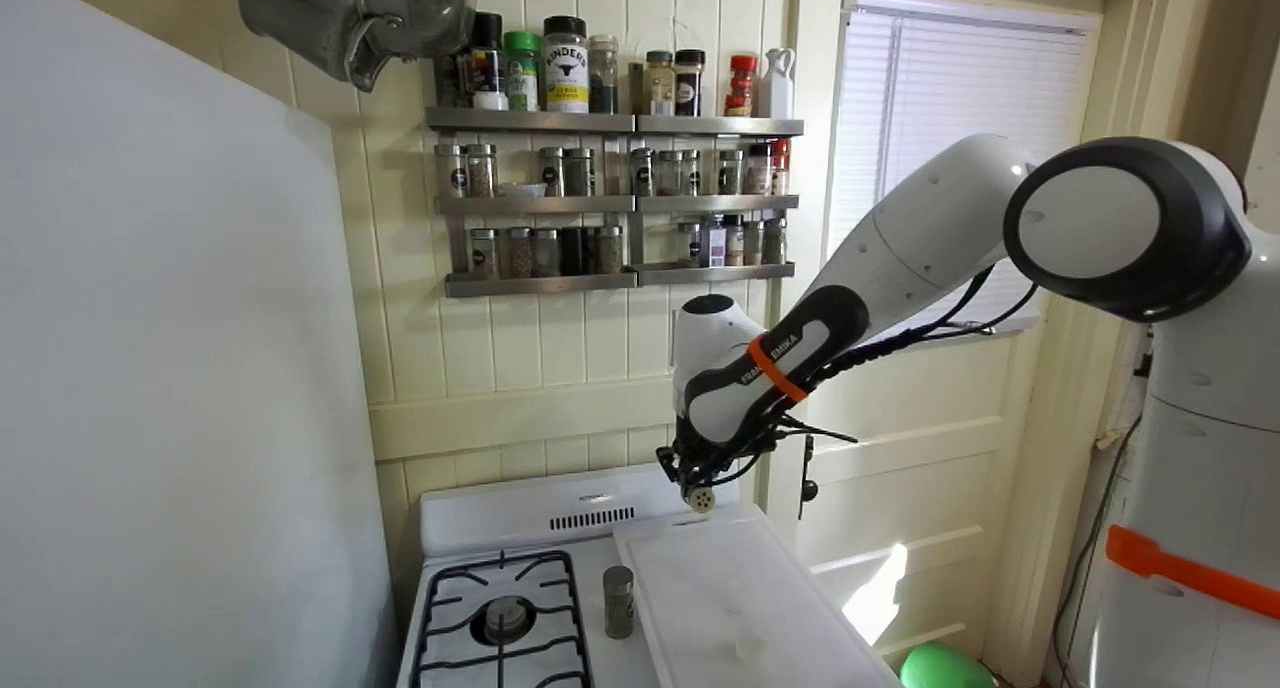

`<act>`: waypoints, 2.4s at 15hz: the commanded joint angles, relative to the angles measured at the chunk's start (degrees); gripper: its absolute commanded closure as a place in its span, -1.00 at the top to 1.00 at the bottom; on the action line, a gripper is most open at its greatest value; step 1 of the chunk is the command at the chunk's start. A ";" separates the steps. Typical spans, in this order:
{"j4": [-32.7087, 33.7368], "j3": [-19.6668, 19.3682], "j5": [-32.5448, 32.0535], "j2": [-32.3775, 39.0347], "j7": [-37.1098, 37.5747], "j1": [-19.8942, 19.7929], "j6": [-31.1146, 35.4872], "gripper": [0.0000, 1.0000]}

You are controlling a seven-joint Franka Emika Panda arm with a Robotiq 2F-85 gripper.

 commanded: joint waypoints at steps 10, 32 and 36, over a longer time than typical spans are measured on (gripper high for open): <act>-5.93 4.31 -22.19 -6.93 16.87 -1.57 6.22 -0.73; -10.90 4.33 -58.19 -14.39 46.54 -2.04 10.86 -0.73; -10.88 4.55 -65.12 -15.53 52.69 -2.14 10.86 -0.73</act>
